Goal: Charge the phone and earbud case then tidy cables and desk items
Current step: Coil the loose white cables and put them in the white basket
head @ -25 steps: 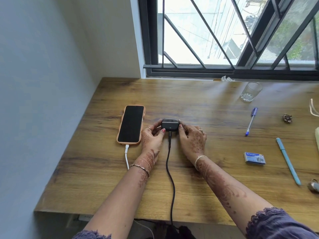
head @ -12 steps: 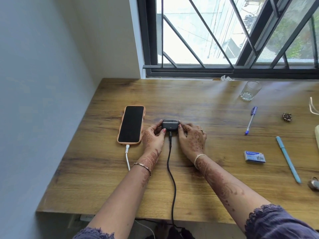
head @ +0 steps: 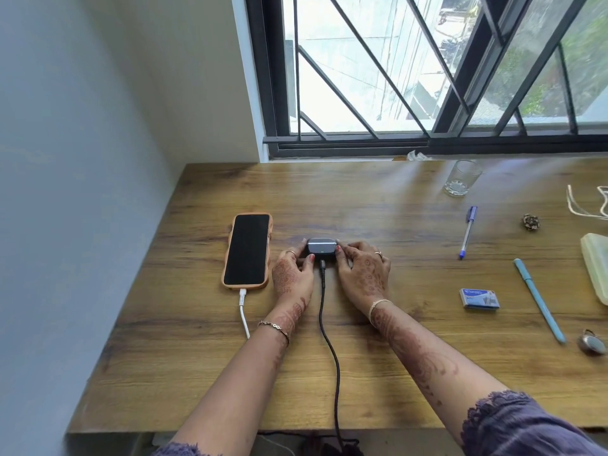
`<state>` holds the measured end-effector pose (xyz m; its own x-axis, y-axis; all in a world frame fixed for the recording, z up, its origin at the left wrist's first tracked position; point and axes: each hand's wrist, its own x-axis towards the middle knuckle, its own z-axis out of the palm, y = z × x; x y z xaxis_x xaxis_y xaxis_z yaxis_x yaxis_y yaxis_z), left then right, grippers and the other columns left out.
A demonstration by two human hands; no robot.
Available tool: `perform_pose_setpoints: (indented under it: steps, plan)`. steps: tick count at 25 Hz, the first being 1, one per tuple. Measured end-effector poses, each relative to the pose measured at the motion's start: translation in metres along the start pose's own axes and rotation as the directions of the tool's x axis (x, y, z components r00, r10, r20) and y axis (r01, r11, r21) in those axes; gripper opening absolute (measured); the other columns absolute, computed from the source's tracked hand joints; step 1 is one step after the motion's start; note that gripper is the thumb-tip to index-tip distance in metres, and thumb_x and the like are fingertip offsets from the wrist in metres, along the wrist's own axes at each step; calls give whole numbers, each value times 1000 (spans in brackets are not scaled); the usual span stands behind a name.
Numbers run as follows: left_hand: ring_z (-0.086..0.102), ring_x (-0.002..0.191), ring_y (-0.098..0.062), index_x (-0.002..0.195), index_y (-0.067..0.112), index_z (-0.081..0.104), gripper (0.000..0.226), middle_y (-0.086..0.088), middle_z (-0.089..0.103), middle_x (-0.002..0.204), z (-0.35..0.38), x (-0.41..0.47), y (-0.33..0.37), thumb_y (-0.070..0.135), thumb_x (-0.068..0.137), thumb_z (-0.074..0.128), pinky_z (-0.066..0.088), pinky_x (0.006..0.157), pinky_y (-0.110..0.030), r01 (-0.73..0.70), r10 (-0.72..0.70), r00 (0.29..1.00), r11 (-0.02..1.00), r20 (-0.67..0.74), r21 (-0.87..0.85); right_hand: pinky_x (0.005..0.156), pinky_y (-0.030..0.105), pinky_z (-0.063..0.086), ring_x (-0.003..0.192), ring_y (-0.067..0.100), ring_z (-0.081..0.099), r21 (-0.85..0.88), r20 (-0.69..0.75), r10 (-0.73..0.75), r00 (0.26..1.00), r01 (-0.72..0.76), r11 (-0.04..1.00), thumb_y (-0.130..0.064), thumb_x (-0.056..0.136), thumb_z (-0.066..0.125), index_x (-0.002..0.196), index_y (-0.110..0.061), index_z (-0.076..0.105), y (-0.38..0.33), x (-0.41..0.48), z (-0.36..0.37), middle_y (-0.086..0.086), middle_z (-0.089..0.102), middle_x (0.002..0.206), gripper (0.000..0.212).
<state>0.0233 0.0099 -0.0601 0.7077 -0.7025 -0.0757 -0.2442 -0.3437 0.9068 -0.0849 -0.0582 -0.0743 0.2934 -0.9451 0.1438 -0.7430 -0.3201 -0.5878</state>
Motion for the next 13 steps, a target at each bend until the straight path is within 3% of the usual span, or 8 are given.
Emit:
perform_pose_setpoints:
  steps: [5,10,13]
  plan:
    - [55,95,-10,127,19,58,38,1,55,110,-2,1,1,14,89,60,44,98,-24,-44,44,999,999,-6,22,99,34,25,113,15,51,29,-2,14,1000,-14,999,-42,95,47,119,-36,65,-1,2,0,-8,63,114,31]
    - [52,115,-16,139,20,44,53,-2,53,123,-5,2,-3,26,88,60,41,106,-35,14,-18,998,998,67,55,105,37,27,115,14,52,161,59,82,995,-91,983,-41,94,52,125,-35,61,3,4,-2,-6,62,116,33]
    - [50,120,-17,144,21,35,65,0,52,128,-8,-6,9,31,86,62,42,105,-41,0,-4,999,997,46,74,103,39,41,103,13,59,309,70,87,994,-105,945,-30,92,58,125,-34,60,10,8,-13,-2,63,114,33]
